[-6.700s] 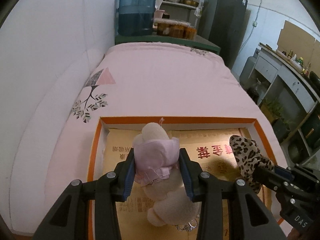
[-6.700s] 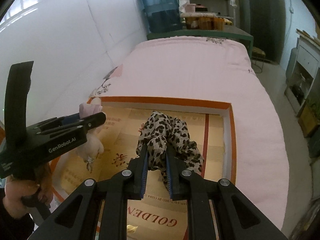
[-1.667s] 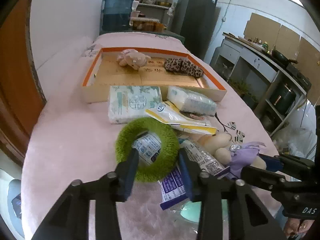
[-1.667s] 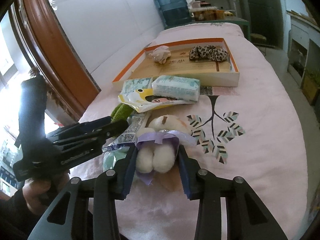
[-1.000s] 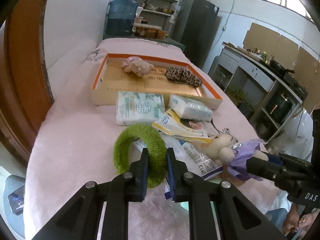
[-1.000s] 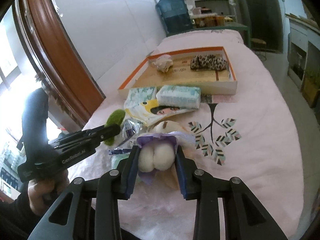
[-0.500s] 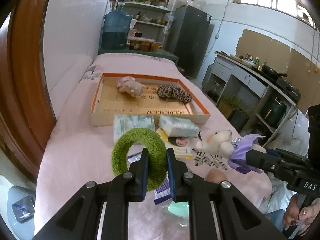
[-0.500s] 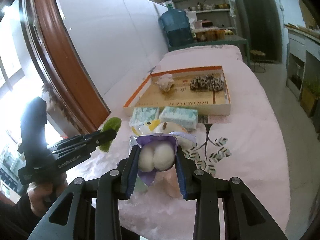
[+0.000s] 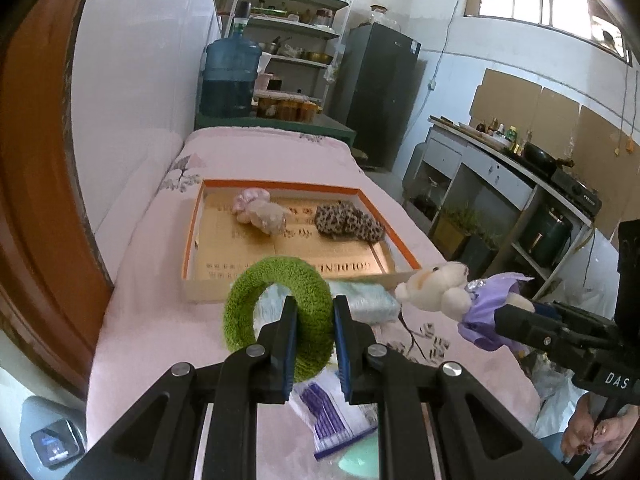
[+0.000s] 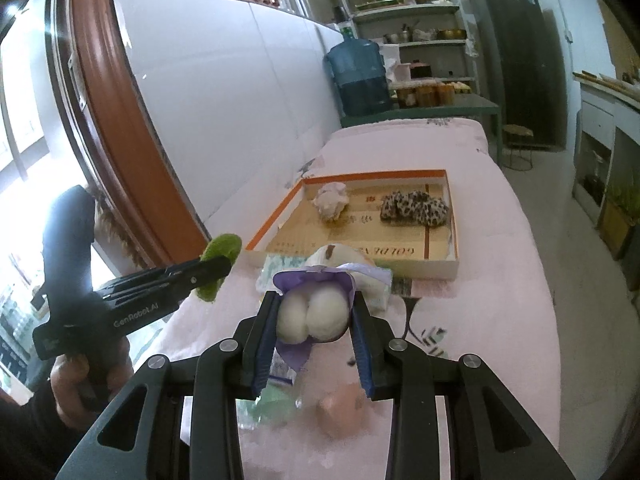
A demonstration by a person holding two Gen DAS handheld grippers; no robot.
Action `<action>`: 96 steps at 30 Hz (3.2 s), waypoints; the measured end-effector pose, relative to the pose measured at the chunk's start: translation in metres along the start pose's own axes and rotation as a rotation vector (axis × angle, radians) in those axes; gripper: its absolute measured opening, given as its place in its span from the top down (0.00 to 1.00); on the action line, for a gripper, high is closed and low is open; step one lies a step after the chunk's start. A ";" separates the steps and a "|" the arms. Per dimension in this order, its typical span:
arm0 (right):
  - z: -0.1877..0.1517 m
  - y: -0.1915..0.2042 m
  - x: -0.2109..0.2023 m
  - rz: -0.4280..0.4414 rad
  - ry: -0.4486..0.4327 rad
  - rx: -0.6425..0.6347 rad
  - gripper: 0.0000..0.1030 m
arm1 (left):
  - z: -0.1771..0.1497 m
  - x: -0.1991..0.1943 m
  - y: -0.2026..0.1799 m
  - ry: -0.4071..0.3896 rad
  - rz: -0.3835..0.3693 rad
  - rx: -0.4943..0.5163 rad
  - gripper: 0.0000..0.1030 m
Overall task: Organize soft objects
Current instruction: 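Carry the green ring and purple-dressed bear into the box lid with both tools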
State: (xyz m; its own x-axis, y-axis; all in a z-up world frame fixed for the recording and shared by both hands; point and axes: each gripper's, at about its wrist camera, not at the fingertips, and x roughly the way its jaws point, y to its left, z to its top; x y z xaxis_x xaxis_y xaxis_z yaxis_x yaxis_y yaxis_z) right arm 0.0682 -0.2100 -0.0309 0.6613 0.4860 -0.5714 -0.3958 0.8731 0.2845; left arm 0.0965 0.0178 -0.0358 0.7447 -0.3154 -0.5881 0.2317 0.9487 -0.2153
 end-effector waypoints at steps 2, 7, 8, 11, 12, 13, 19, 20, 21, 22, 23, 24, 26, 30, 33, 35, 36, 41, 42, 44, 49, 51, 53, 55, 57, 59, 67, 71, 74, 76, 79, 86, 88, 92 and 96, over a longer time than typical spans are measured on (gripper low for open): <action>0.004 0.000 0.002 0.003 -0.004 -0.003 0.66 | 0.007 0.002 0.002 -0.010 0.009 0.007 0.83; 0.015 -0.002 0.011 0.015 -0.009 -0.010 0.66 | 0.018 0.009 0.006 -0.012 0.020 0.005 0.83; 0.018 -0.002 0.013 0.016 -0.011 -0.012 0.66 | 0.020 0.011 0.007 -0.013 0.026 0.006 0.83; 0.025 -0.003 0.019 0.019 -0.014 -0.019 0.66 | 0.028 0.016 0.009 -0.018 0.044 0.009 0.83; 0.027 -0.003 0.021 0.020 -0.015 -0.021 0.66 | 0.030 0.018 0.010 -0.018 0.051 0.010 0.83; 0.029 -0.003 0.024 0.021 -0.016 -0.025 0.66 | 0.032 0.021 0.010 -0.017 0.061 0.011 0.83; 0.043 -0.004 0.039 0.025 -0.022 -0.030 0.66 | 0.047 0.033 0.018 -0.013 0.106 0.002 0.83; 0.046 -0.005 0.042 0.026 -0.023 -0.028 0.66 | 0.049 0.037 0.019 -0.011 0.115 -0.001 0.83; 0.048 -0.006 0.044 0.027 -0.024 -0.027 0.66 | 0.050 0.039 0.020 -0.010 0.122 -0.003 0.83; 0.050 -0.007 0.048 0.027 -0.025 -0.025 0.66 | 0.050 0.041 0.020 -0.008 0.130 -0.005 0.83; 0.053 -0.009 0.051 0.028 -0.025 -0.024 0.66 | 0.052 0.045 0.021 -0.004 0.141 -0.008 0.83; 0.056 -0.010 0.054 0.028 -0.025 -0.023 0.66 | 0.053 0.049 0.022 0.000 0.150 -0.009 0.83; 0.061 -0.013 0.060 0.026 -0.026 -0.019 0.66 | 0.056 0.058 0.024 0.011 0.174 -0.015 0.83; 0.072 -0.019 0.079 0.020 -0.023 -0.010 0.66 | 0.059 0.075 0.032 0.031 0.200 -0.041 0.83; 0.078 -0.025 0.095 0.013 -0.015 -0.009 0.66 | 0.062 0.089 0.038 0.051 0.217 -0.058 0.83; 0.082 -0.030 0.107 0.016 -0.007 -0.005 0.66 | 0.063 0.099 0.042 0.064 0.227 -0.064 0.83; 0.084 -0.032 0.111 0.016 -0.005 -0.004 0.66 | 0.063 0.102 0.043 0.067 0.230 -0.066 0.83; 0.093 -0.042 0.132 0.016 0.008 -0.001 0.66 | 0.067 0.118 0.054 0.079 0.251 -0.077 0.83; 0.095 -0.044 0.137 0.018 0.011 0.001 0.66 | 0.068 0.122 0.057 0.082 0.253 -0.083 0.83; 0.099 -0.048 0.147 0.019 0.018 0.004 0.66 | 0.071 0.129 0.061 0.089 0.257 -0.089 0.83; 0.107 -0.055 0.168 0.012 0.034 0.003 0.66 | 0.077 0.145 0.068 0.104 0.276 -0.085 0.83; 0.109 -0.058 0.177 0.009 0.043 0.003 0.66 | 0.079 0.150 0.070 0.111 0.280 -0.083 0.83; 0.112 -0.062 0.185 0.005 0.052 0.000 0.66 | 0.081 0.155 0.071 0.115 0.284 -0.080 0.83; 0.114 -0.063 0.192 0.004 0.059 -0.004 0.66 | 0.083 0.158 0.072 0.116 0.289 -0.078 0.83; 0.116 -0.065 0.198 0.003 0.066 -0.005 0.66 | 0.085 0.162 0.073 0.117 0.297 -0.077 0.83; 0.118 -0.067 0.205 0.004 0.074 -0.006 0.66 | 0.086 0.167 0.076 0.123 0.298 -0.087 0.83; 0.117 -0.071 0.225 -0.004 0.103 -0.002 0.66 | 0.087 0.190 0.080 0.153 0.302 -0.094 0.83; 0.114 -0.075 0.234 -0.005 0.121 0.008 0.66 | 0.081 0.200 0.082 0.180 0.294 -0.103 0.83; 0.111 -0.077 0.241 -0.006 0.136 0.007 0.66 | 0.077 0.208 0.084 0.200 0.291 -0.105 0.83; 0.108 -0.078 0.244 -0.006 0.143 0.007 0.66 | 0.075 0.212 0.085 0.210 0.285 -0.107 0.83; 0.106 -0.080 0.247 -0.006 0.156 0.011 0.66 | 0.074 0.215 0.085 0.214 0.270 -0.099 0.83; 0.101 -0.081 0.252 -0.009 0.172 0.015 0.63 | 0.073 0.216 0.088 0.222 0.235 -0.107 0.83; 0.101 -0.080 0.252 -0.013 0.171 0.011 0.63 | 0.073 0.216 0.088 0.223 0.235 -0.106 0.82; 0.099 -0.078 0.253 -0.019 0.178 0.002 0.62 | 0.073 0.216 0.085 0.229 0.244 -0.089 0.78; 0.098 -0.077 0.252 -0.021 0.183 -0.003 0.59 | 0.072 0.215 0.081 0.225 0.247 -0.081 0.64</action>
State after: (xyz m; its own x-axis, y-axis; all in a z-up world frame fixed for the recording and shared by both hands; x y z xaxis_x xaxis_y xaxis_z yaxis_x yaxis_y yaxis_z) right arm 0.3277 -0.1516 -0.1211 0.5428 0.4522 -0.7077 -0.3848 0.8829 0.2690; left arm 0.3205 0.0283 -0.1231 0.6137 -0.0826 -0.7852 0.0046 0.9949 -0.1011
